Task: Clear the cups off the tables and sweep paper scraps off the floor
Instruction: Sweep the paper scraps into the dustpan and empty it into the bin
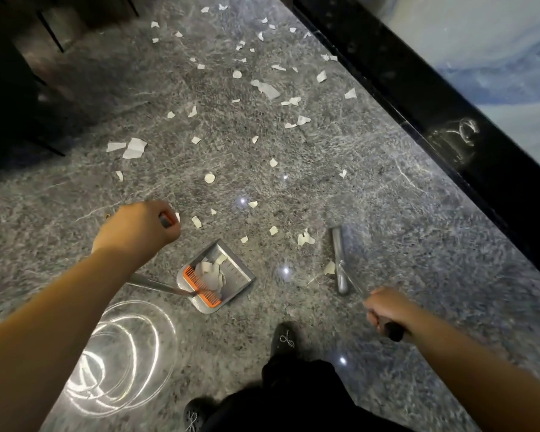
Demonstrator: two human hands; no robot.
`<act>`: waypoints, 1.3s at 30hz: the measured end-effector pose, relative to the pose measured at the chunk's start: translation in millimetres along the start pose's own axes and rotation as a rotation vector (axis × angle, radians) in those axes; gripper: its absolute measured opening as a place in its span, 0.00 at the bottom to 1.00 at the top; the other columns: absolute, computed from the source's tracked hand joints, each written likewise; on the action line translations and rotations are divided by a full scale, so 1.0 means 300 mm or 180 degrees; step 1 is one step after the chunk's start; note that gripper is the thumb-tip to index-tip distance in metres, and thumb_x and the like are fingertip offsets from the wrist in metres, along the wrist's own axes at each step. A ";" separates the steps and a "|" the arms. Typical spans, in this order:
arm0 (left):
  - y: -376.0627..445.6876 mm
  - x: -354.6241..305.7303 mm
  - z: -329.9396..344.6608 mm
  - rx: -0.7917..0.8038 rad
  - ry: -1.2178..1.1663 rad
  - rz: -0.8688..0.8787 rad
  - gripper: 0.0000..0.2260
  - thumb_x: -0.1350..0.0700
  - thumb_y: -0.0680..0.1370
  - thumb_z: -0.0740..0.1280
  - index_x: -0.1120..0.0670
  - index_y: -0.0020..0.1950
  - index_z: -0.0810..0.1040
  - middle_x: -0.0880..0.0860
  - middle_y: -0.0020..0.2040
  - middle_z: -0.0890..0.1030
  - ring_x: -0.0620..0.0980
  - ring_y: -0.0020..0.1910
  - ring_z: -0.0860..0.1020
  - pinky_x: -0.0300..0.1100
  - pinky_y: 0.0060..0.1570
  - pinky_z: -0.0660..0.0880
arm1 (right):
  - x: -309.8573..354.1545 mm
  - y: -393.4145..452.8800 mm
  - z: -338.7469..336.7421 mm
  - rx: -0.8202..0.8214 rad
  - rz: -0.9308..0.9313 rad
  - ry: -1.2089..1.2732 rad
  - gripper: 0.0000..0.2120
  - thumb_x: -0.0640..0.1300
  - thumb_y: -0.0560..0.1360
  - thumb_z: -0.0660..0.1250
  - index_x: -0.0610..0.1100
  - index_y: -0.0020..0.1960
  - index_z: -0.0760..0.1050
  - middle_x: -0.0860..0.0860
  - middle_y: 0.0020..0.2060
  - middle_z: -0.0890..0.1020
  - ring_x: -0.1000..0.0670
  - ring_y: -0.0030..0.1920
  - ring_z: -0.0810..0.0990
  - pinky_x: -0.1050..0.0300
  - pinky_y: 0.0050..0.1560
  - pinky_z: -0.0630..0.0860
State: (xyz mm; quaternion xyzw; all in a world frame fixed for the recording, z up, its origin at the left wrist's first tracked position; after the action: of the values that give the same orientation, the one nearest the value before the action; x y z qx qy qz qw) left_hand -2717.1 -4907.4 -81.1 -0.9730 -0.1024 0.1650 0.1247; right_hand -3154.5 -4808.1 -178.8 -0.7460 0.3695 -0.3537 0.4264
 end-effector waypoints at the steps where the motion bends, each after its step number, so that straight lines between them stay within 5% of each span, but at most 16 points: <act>1: 0.005 -0.009 0.003 0.0009 0.0036 -0.0017 0.06 0.48 0.72 0.71 0.44 0.36 0.77 0.45 0.34 0.80 0.47 0.35 0.77 0.43 0.34 0.76 | 0.007 0.007 0.014 0.0051 0.0009 -0.0003 0.15 0.31 0.78 0.57 0.25 0.61 0.71 0.41 0.25 0.74 0.46 0.26 0.71 0.54 0.28 0.66; 4: 0.015 -0.025 0.008 0.0026 0.0041 -0.0034 0.06 0.48 0.72 0.70 0.43 0.36 0.76 0.45 0.35 0.79 0.46 0.35 0.77 0.42 0.34 0.74 | 0.045 0.023 0.061 0.0166 -0.0091 -0.0074 0.14 0.33 0.78 0.58 0.28 0.62 0.70 0.41 0.25 0.75 0.46 0.26 0.72 0.56 0.27 0.67; 8: 0.004 -0.008 0.003 -0.0027 -0.0004 -0.0060 0.06 0.48 0.71 0.71 0.43 0.36 0.76 0.44 0.34 0.79 0.46 0.35 0.77 0.43 0.37 0.76 | 0.139 0.043 0.118 0.0250 -0.0368 -0.0640 0.04 0.35 0.77 0.60 0.39 0.51 0.69 0.44 0.27 0.77 0.49 0.23 0.74 0.59 0.26 0.69; 13: -0.012 0.036 0.003 -0.0108 -0.0158 -0.0036 0.07 0.50 0.71 0.71 0.43 0.35 0.76 0.42 0.33 0.77 0.41 0.34 0.75 0.41 0.34 0.72 | 0.264 0.049 0.197 0.0410 -0.0650 -0.1291 0.09 0.35 0.77 0.59 0.41 0.55 0.64 0.43 0.33 0.79 0.48 0.28 0.76 0.60 0.29 0.72; 18: -0.019 0.077 -0.006 -0.0061 -0.0069 -0.0115 0.03 0.49 0.71 0.71 0.44 0.39 0.78 0.44 0.36 0.78 0.48 0.37 0.77 0.49 0.39 0.79 | 0.366 0.009 0.303 0.0688 -0.0842 -0.1926 0.19 0.34 0.76 0.59 0.38 0.67 0.65 0.45 0.34 0.79 0.50 0.31 0.77 0.62 0.31 0.70; 22: -0.016 0.074 -0.003 -0.0110 0.0036 -0.0120 0.03 0.48 0.72 0.70 0.44 0.40 0.78 0.44 0.35 0.77 0.50 0.37 0.77 0.45 0.37 0.77 | 0.391 -0.046 0.372 0.0995 -0.0954 -0.2288 0.18 0.36 0.77 0.58 0.42 0.66 0.65 0.47 0.34 0.79 0.50 0.30 0.76 0.63 0.29 0.69; 25: -0.019 0.079 0.003 -0.0054 0.0061 -0.0174 0.05 0.48 0.72 0.70 0.42 0.38 0.76 0.46 0.36 0.79 0.51 0.38 0.78 0.43 0.35 0.76 | 0.396 -0.087 0.399 0.1232 -0.1034 -0.2326 0.15 0.35 0.77 0.61 0.37 0.64 0.70 0.46 0.36 0.78 0.50 0.33 0.76 0.59 0.33 0.71; 29: -0.036 0.099 -0.003 -0.0098 0.0075 -0.0172 0.04 0.48 0.73 0.70 0.43 0.38 0.76 0.46 0.36 0.79 0.52 0.37 0.78 0.43 0.35 0.76 | 0.380 -0.135 0.399 0.1338 -0.0977 -0.1775 0.15 0.38 0.79 0.61 0.40 0.66 0.69 0.48 0.29 0.76 0.54 0.24 0.74 0.63 0.23 0.72; 39: -0.083 0.108 0.000 -0.0108 0.0048 0.0003 0.01 0.50 0.74 0.68 0.46 0.43 0.78 0.50 0.37 0.80 0.55 0.35 0.78 0.43 0.32 0.75 | 0.373 -0.187 0.442 0.0863 -0.0975 -0.1318 0.21 0.37 0.79 0.63 0.42 0.71 0.65 0.48 0.26 0.75 0.56 0.17 0.71 0.67 0.17 0.66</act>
State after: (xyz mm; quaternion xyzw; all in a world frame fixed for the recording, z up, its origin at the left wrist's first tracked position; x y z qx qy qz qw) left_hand -2691.1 -4876.1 -83.7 -0.9762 -0.1038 0.1561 0.1088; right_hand -2975.3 -4833.6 -156.0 -0.7856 0.1071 -0.3003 0.5302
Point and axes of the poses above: each hand's wrist, its own y-axis towards the middle knuckle, its own z-axis out of the palm, x = y × z, the point moved 4 cm from there along y, towards the middle knuckle
